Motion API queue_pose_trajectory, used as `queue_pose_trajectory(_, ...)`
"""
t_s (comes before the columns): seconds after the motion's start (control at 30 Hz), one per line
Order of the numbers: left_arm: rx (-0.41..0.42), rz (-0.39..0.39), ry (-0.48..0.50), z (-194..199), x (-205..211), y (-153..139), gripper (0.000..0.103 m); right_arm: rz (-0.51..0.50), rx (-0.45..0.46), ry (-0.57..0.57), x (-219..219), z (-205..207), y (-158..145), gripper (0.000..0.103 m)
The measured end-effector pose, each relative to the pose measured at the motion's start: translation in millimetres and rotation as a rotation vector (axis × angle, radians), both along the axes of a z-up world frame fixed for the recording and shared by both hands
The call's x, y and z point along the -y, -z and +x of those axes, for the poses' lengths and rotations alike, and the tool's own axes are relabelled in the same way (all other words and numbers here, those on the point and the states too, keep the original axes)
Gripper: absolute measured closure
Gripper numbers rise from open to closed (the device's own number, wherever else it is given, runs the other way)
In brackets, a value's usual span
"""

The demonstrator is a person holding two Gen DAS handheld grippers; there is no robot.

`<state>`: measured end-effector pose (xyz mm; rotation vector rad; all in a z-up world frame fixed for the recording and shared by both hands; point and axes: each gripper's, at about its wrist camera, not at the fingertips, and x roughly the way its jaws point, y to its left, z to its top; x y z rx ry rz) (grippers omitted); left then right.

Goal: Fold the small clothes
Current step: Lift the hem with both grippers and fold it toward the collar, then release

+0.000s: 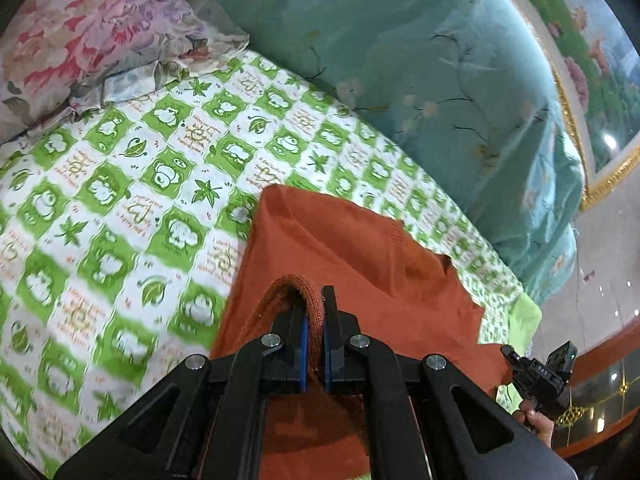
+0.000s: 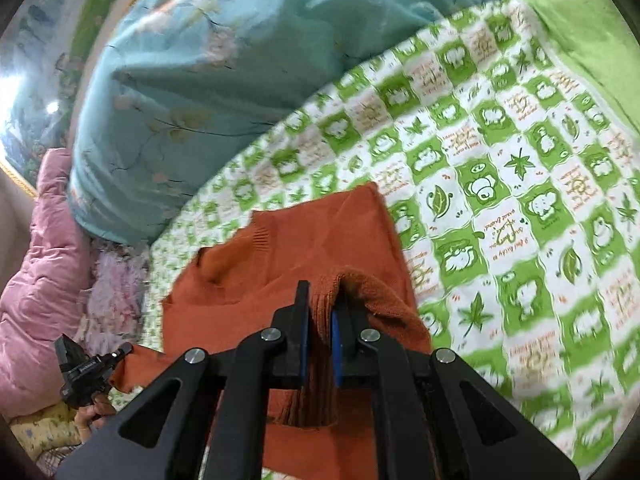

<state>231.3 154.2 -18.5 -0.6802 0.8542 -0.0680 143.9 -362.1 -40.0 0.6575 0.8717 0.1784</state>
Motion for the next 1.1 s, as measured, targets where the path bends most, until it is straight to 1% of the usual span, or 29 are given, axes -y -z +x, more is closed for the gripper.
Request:
queue_pose_trajectory(0.2, -0.045, 0.012, -0.023, 36.5, -3.3, 25.5, 0.1, -0.012, -0.055, 0.01, 7.8, 29.7, 24.3, 0.093)
queue_pose_trajectory(0.3, -0.082, 0.021, -0.025, 49.2, -2.6, 39.1, 0.099, -0.018, -0.104, 0.006, 8.6, 42.1, 37.0, 0.092)
queue_pose_trajectory(0.4, -0.12, 0.029, -0.02, 54.3, -2.8, 46.7, 0.097, -0.009, -0.136, -0.005, 9.8, 47.0, 43.3, 0.089)
queue_pose_trajectory(0.5, -0.122, 0.04, -0.001, 45.5, -2.6, 36.9, 0.088, -0.008, -0.148, -0.015, 13.2, 42.4, 36.5, 0.083)
queue_pose_trajectory(0.53, -0.119, 0.047, 0.004, 40.6, -2.4, 32.4, 0.081, -0.018, -0.144, -0.013, 14.5, 38.7, 32.6, 0.078)
queue_pose_trajectory(0.57, -0.115, 0.053, 0.013, 33.7, -1.2, 27.0, 0.077, -0.038, -0.133, -0.004, 16.4, 33.5, 27.0, 0.069)
queue_pose_trajectory(0.6, -0.111, 0.055, 0.033, 23.5, 2.8, 20.7, 0.071, -0.064, -0.114, 0.012, 18.5, 25.5, 19.7, 0.064)
queue_pose_trajectory(0.63, -0.107, 0.055, 0.052, 15.5, 6.9, 15.2, 0.07, -0.089, -0.092, 0.027, 19.8, 16.7, 12.2, 0.06)
queue_pose_trajectory(0.7, -0.094, 0.041, 0.115, -1.1, 21.7, 7.9, 0.07, -0.107, -0.048, 0.014, 15.2, 4.0, 1.8, 0.06)
queue_pose_trajectory(0.73, -0.094, 0.029, 0.17, -8.6, 35.5, 7.3, 0.07, -0.107, -0.016, -0.032, 5.6, -3.3, -3.5, 0.06)
queue_pose_trajectory(0.77, -0.101, 0.028, 0.213, -12.5, 47.8, 8.7, 0.07, -0.109, -0.004, -0.072, -3.6, -5.6, -4.6, 0.06)
queue_pose_trajectory(0.8, -0.122, 0.032, 0.277, -15.3, 67.7, 14.4, 0.07, -0.12, 0.003, -0.165, -23.1, -8.5, -4.6, 0.06)
queue_pose_trajectory(0.87, -0.15, 0.03, 0.354, -13.2, 92.7, 25.8, 0.07, -0.16, -0.023, -0.356, -66.4, -9.6, 5.0, 0.06)
queue_pose_trajectory(0.9, -0.173, 0.051, 0.393, -8.1, 109.6, 34.7, 0.07, -0.177, -0.036, -0.419, -82.0, -8.8, 10.2, 0.06)
queue_pose_trajectory(0.97, -0.203, 0.067, 0.444, 1.3, 126.0, 45.3, 0.071, -0.196, -0.073, -0.553, -113.6, -3.1, 24.6, 0.06)
queue_pose_trajectory(1.03, -0.219, 0.096, 0.462, 15.1, 135.4, 51.3, 0.071, -0.207, -0.098, -0.62, -128.5, 4.2, 34.6, 0.06)
queue_pose_trajectory(1.1, -0.214, 0.115, 0.465, 29.4, 135.0, 49.9, 0.071, -0.264, -0.115, -0.642, -134.5, 20.4, 44.0, 0.06)
